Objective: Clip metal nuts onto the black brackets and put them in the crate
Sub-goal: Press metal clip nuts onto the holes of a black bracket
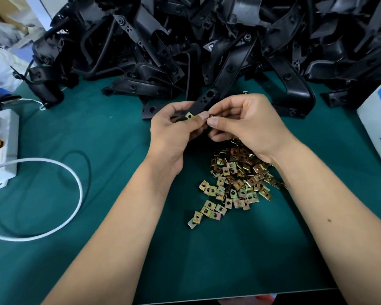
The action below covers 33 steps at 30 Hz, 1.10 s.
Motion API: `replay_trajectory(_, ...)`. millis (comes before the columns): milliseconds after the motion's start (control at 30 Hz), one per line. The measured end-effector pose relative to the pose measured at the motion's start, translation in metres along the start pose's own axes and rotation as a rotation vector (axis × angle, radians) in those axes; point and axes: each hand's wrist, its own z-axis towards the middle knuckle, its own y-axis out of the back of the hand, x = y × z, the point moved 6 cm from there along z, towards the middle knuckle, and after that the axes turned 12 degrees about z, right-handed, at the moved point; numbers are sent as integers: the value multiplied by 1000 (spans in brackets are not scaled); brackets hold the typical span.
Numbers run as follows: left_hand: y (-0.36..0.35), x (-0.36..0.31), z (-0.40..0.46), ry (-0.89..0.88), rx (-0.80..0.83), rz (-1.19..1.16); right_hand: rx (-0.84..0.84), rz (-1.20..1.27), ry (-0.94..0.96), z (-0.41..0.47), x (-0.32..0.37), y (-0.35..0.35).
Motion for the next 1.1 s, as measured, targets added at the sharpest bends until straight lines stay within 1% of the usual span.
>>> replay_trajectory(167,0,-1,0,55,76,-28,28,29,3,-2,2,-4)
replay_trajectory(333,0,-2,0,39,61,-52,24,52,8,-1,2,-2)
replay_trajectory(467,-2,-1,-1,34,73,-32,11,-101,103,1,4,1)
replay_trajectory(600,1,-1,1,102,160,-99,35,-291,200,-1,9,0)
replay_trajectory(700,2,-2,1,133,219,-100,43,-306,222,-2,10,-2)
replay_trajectory(767,3,-3,1,141,230,-89,56,-317,225,-2,11,-3)
replay_trajectory(867,6,-4,3,115,203,-36,76,-353,219,-2,10,-4)
replay_trajectory(967,9,-2,4,39,60,104,90,-437,217,-4,8,-9)
replay_trajectory(1033,10,-1,4,-14,-28,183,101,-424,224,-6,8,-14)
replay_trajectory(1067,10,-1,5,-17,-34,185,106,-403,227,-6,8,-15)
replay_trajectory(1100,11,0,6,1,-3,147,108,-383,229,-6,9,-16)
